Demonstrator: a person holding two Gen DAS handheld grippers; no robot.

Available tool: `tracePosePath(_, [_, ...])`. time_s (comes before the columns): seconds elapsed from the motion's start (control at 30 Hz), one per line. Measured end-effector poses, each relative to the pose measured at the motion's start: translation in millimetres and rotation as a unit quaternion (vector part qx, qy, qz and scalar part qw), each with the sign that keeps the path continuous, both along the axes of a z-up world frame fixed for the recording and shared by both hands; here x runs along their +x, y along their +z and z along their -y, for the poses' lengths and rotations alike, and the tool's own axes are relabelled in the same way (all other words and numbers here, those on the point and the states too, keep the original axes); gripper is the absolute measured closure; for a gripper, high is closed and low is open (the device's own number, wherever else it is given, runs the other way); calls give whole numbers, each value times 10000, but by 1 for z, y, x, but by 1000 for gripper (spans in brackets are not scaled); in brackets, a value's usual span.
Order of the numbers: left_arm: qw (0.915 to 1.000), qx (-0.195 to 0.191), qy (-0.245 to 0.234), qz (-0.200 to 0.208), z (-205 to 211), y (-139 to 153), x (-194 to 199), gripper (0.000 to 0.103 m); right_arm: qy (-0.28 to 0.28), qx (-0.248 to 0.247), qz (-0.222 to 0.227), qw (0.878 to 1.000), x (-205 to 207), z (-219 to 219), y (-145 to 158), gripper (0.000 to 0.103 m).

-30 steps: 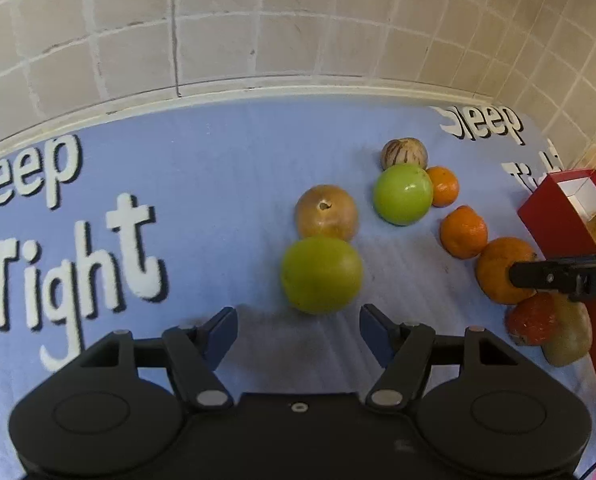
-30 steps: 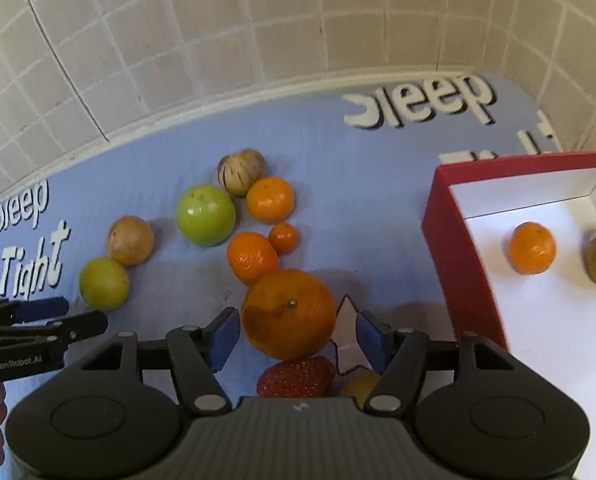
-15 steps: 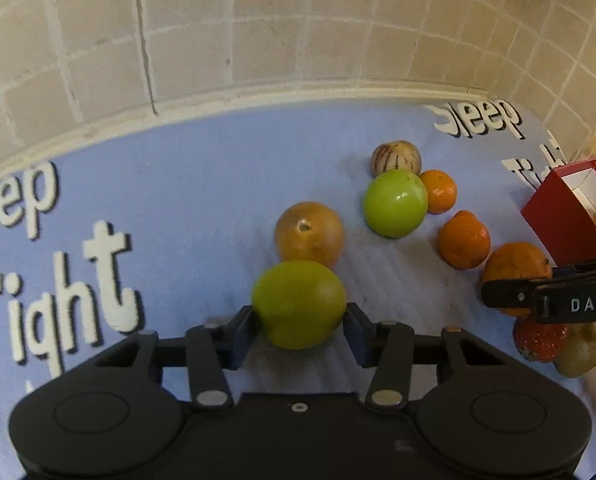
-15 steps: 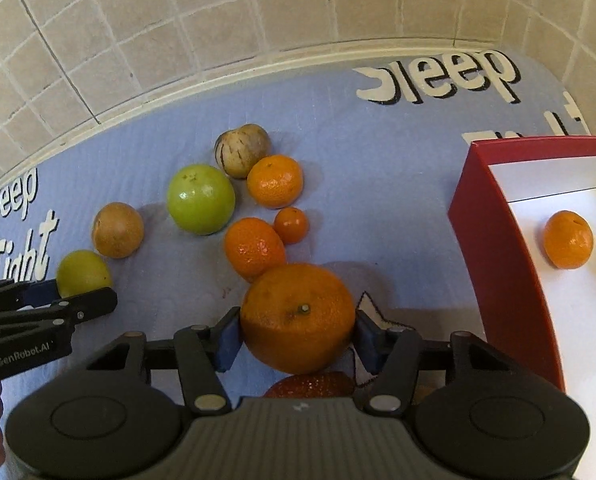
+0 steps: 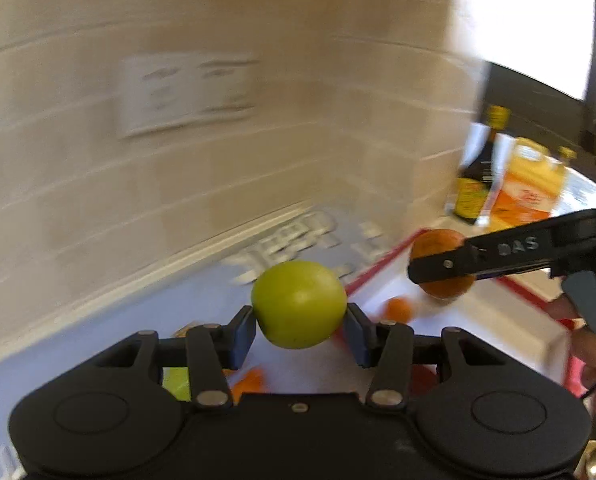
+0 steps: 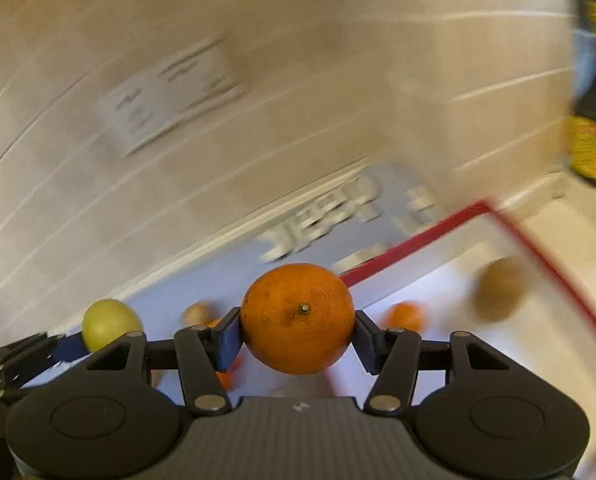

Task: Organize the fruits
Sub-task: 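Carry the apple and orange into the red box and release both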

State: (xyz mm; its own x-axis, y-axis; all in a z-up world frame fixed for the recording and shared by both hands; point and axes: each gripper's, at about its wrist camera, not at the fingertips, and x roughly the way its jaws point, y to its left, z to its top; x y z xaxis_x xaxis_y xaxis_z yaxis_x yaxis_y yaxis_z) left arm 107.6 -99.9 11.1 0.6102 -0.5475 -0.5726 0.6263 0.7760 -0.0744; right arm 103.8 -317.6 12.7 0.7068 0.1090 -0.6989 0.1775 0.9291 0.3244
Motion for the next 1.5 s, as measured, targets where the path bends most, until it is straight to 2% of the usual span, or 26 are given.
tracePosePath(0.17, [9968, 58, -794, 64, 70, 5, 2, 46, -875, 58, -11, 9961, -21, 65, 1, 44])
tracePosePath(0.3, [9909, 204, -1323, -161, 121, -9, 2, 46, -1417, 88, -217, 9896, -37, 103, -15, 44])
tracePosePath(0.47, [9779, 670, -1813, -793, 177, -54, 13, 46, -1943, 405, -725, 9774, -49, 133, -52, 44])
tracePosePath(0.63, [9688, 1015, -1975, -1097, 208, -89, 17, 46, -2172, 563, -1056, 9688, -51, 145, -84, 44])
tracePosePath(0.87, [9615, 1252, -2033, -1360, 221, -115, 21, 45, -2291, 591, -1166, 9646, -42, 147, -103, 44])
tracePosePath(1.23, [9620, 1294, -2048, -1261, 225, -123, 15, 44, -2287, 487, -1205, 9648, -39, 150, -113, 44])
tracePosePath(1.3, [9644, 1168, -2059, -1178, 219, -117, 13, 40, -2228, 501, -1212, 9660, -40, 149, -112, 42])
tracePosePath(1.33, [9654, 1075, -2087, -1131, 214, -112, 11, 34, -2222, 547, -1212, 9659, -41, 149, -110, 41])
tracePosePath(1.5, [9723, 642, -2085, -836, 179, -79, 2, 30, -2144, 397, -796, 9727, -53, 143, -76, 40])
